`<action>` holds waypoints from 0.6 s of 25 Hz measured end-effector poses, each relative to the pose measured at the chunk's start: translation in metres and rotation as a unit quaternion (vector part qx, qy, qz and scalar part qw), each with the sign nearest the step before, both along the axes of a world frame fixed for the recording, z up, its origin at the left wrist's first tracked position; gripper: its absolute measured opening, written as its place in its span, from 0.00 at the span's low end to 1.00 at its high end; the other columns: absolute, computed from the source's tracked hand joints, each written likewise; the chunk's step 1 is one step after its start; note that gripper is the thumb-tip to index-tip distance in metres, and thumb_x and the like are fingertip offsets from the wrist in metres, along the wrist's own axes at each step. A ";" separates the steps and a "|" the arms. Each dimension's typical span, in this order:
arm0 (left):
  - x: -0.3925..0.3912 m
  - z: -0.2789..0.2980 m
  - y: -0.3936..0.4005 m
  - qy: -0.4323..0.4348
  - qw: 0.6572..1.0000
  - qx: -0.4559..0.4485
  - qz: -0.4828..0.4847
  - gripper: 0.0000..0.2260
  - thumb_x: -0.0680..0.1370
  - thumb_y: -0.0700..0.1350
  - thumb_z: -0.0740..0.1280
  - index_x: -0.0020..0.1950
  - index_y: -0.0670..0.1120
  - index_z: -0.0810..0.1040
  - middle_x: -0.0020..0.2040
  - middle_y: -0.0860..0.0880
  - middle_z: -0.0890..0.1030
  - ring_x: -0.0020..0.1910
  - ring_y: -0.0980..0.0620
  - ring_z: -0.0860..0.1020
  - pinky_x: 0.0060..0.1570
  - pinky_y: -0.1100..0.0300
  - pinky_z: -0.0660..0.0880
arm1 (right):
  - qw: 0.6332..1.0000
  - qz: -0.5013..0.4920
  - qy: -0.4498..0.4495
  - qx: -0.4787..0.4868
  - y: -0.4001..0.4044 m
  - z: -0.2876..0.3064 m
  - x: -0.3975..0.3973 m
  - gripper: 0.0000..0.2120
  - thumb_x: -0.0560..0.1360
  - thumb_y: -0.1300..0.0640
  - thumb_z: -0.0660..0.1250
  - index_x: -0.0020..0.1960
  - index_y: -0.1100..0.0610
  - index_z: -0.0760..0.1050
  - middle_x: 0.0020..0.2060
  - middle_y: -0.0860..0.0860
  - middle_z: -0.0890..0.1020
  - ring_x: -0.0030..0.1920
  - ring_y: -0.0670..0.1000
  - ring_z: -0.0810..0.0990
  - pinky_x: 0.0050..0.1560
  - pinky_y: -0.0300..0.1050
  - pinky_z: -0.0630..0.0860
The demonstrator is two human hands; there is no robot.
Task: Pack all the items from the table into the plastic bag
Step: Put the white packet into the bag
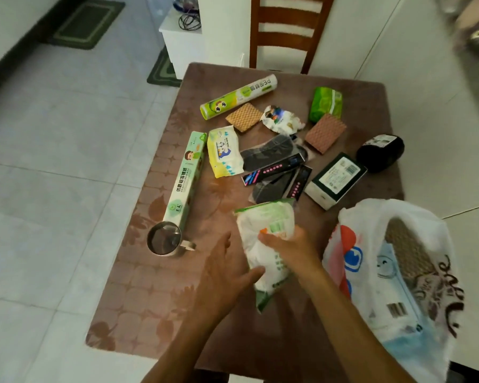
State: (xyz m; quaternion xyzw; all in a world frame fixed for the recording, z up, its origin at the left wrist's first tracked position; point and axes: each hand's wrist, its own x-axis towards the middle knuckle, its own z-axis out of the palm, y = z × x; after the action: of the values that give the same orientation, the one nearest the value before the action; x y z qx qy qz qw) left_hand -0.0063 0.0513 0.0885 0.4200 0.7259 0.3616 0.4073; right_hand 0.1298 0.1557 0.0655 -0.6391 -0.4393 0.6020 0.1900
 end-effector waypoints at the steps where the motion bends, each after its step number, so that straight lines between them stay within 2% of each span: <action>1: 0.012 0.009 0.008 -0.103 0.995 -0.007 0.011 0.28 0.69 0.46 0.76 0.66 0.51 0.69 0.62 0.54 0.77 0.56 0.59 0.78 0.55 0.60 0.76 | 0.999 0.007 0.040 0.003 -0.013 0.018 0.012 0.26 0.58 0.45 0.80 0.55 0.49 0.79 0.47 0.46 0.86 0.48 0.49 0.85 0.50 0.53 0.82; 3: 0.035 0.020 0.024 -0.231 0.971 -0.025 0.045 0.23 0.69 0.40 0.75 0.62 0.48 0.74 0.59 0.46 0.82 0.53 0.52 0.82 0.52 0.53 0.80 | 0.996 0.013 0.085 0.026 -0.030 0.052 0.049 0.25 0.64 0.51 0.79 0.58 0.43 0.75 0.50 0.42 0.84 0.50 0.45 0.83 0.48 0.47 0.83; 5: 0.061 0.028 0.035 -0.353 0.934 -0.039 0.027 0.19 0.70 0.36 0.71 0.61 0.42 0.77 0.57 0.41 0.83 0.53 0.45 0.83 0.51 0.50 0.81 | 0.993 -0.004 0.106 0.046 -0.037 0.068 0.096 0.28 0.64 0.54 0.79 0.60 0.40 0.73 0.54 0.43 0.83 0.52 0.46 0.83 0.46 0.45 0.82; 7: 0.095 0.039 0.043 -0.464 0.881 -0.089 -0.036 0.18 0.70 0.35 0.68 0.61 0.40 0.77 0.56 0.40 0.83 0.54 0.42 0.82 0.51 0.50 0.81 | 0.980 -0.055 0.192 -0.011 -0.042 0.075 0.143 0.26 0.64 0.60 0.76 0.60 0.48 0.76 0.55 0.50 0.84 0.53 0.51 0.84 0.45 0.47 0.82; 8: 0.115 0.043 0.047 -0.491 0.861 -0.114 -0.067 0.18 0.71 0.35 0.67 0.61 0.40 0.77 0.56 0.40 0.83 0.55 0.41 0.82 0.52 0.49 0.80 | 0.970 -0.073 0.226 -0.045 -0.045 0.075 0.167 0.23 0.64 0.62 0.76 0.58 0.51 0.78 0.54 0.53 0.85 0.53 0.54 0.84 0.48 0.50 0.82; 9: 0.134 0.044 0.052 -0.491 0.857 -0.132 -0.088 0.16 0.73 0.36 0.66 0.61 0.41 0.77 0.57 0.40 0.83 0.55 0.41 0.81 0.53 0.49 0.80 | 0.966 -0.097 0.231 -0.059 -0.048 0.075 0.188 0.22 0.64 0.62 0.77 0.57 0.53 0.79 0.54 0.55 0.85 0.54 0.56 0.84 0.51 0.54 0.81; 10: 0.153 0.044 0.056 -0.471 0.865 -0.138 -0.103 0.14 0.75 0.38 0.65 0.60 0.42 0.77 0.56 0.41 0.83 0.55 0.43 0.82 0.52 0.53 0.80 | 0.966 -0.128 0.219 -0.054 -0.050 0.075 0.207 0.22 0.63 0.60 0.79 0.56 0.54 0.80 0.53 0.56 0.85 0.54 0.57 0.84 0.53 0.56 0.80; 11: 0.170 0.040 0.060 -0.394 0.902 -0.127 -0.123 0.11 0.78 0.42 0.64 0.59 0.45 0.78 0.55 0.44 0.83 0.54 0.46 0.82 0.49 0.60 0.79 | 0.966 -0.172 0.188 -0.036 -0.051 0.073 0.224 0.22 0.63 0.57 0.79 0.56 0.55 0.81 0.52 0.56 0.85 0.52 0.57 0.84 0.53 0.56 0.80; 12: 0.184 0.033 0.063 -0.267 0.945 -0.106 -0.157 0.09 0.79 0.47 0.64 0.58 0.49 0.77 0.57 0.48 0.81 0.54 0.50 0.80 0.47 0.68 0.76 | 0.964 -0.224 0.143 -0.016 -0.050 0.071 0.240 0.20 0.64 0.56 0.79 0.55 0.55 0.81 0.49 0.56 0.86 0.49 0.56 0.85 0.50 0.55 0.81; 13: 0.195 0.023 0.066 -0.110 0.967 -0.083 -0.214 0.11 0.78 0.53 0.64 0.59 0.54 0.76 0.62 0.51 0.76 0.58 0.52 0.76 0.50 0.71 0.73 | 0.958 -0.271 0.091 0.000 -0.048 0.068 0.254 0.17 0.66 0.56 0.78 0.54 0.55 0.81 0.46 0.54 0.87 0.45 0.54 0.86 0.44 0.51 0.82; 14: 0.203 0.014 0.066 0.041 0.955 -0.070 -0.286 0.16 0.76 0.58 0.65 0.63 0.58 0.73 0.69 0.52 0.69 0.64 0.52 0.70 0.59 0.70 0.70 | 0.955 -0.295 0.037 0.012 -0.046 0.067 0.264 0.15 0.68 0.55 0.76 0.53 0.54 0.80 0.44 0.52 0.87 0.42 0.53 0.87 0.38 0.47 0.82; 15: 0.209 0.004 0.064 0.161 0.922 -0.074 -0.345 0.22 0.75 0.61 0.65 0.68 0.61 0.68 0.75 0.52 0.59 0.71 0.50 0.62 0.68 0.61 0.65 | 0.958 -0.287 -0.016 0.018 -0.043 0.066 0.271 0.15 0.69 0.54 0.76 0.54 0.53 0.79 0.44 0.51 0.86 0.41 0.52 0.86 0.36 0.46 0.82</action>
State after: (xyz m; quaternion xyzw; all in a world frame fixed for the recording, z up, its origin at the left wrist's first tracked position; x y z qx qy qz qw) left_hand 0.2030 0.1152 0.0925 0.6656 0.6165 0.0721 0.4145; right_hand 0.4005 0.1129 0.1313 -0.7441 -0.2510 0.5039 0.3596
